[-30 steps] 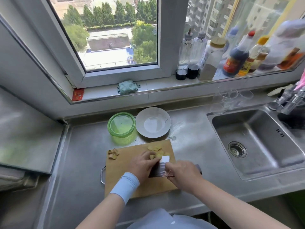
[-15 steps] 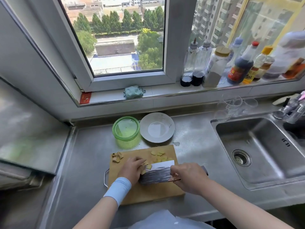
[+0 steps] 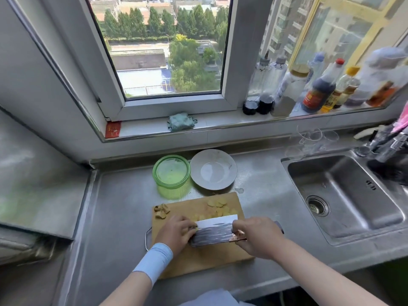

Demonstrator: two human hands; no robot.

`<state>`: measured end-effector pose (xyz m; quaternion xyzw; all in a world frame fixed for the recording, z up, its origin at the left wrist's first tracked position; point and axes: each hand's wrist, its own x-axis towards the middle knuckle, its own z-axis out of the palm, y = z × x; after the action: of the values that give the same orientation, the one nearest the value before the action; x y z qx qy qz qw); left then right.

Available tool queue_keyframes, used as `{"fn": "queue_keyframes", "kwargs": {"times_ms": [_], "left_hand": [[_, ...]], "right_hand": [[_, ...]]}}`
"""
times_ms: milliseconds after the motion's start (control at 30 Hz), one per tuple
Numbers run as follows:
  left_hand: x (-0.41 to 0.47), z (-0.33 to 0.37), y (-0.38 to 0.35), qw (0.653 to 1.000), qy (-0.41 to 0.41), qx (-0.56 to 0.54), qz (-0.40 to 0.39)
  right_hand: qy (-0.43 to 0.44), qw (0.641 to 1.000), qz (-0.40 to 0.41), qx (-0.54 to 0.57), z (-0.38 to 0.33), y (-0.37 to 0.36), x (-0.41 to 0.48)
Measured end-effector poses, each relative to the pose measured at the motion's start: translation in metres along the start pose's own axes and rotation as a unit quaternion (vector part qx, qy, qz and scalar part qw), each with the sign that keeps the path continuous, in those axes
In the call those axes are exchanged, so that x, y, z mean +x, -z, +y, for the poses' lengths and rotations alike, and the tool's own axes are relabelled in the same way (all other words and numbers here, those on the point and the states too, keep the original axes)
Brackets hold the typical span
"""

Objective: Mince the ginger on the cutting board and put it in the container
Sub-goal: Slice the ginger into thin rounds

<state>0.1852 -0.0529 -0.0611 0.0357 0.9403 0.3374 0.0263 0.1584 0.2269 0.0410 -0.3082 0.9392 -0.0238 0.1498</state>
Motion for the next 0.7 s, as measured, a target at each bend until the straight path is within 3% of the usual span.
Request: {"fn": "queue_keyframes", "kwargs": {"times_ms": [167,367,533,700], "left_hand": [[0.019,-0.006,0.008,0.996,0.070,-0.011,-0.054],[0.030,-0.021,0.008,0.995,0.093,-0.027,-0.040],[0.022,-0.015,-0.004,0.997,0.073,-0.003,-0.039],[0.022,0.017,-0.020,0.992,0.080,-0.058,-0.079]], "right_hand": [[-0.034,0.999,-0.012,0.004,-0.013,0.000,-0.005],[-0.124,0.989,-0.006,0.080,-0.004,0.002,-0.025],[-0.203,0.950,0.009,0.235,0.005,0.004,-0.040],[-0.282,0.907,0.051,0.309,0.008,-0.006,-0.035]]}}
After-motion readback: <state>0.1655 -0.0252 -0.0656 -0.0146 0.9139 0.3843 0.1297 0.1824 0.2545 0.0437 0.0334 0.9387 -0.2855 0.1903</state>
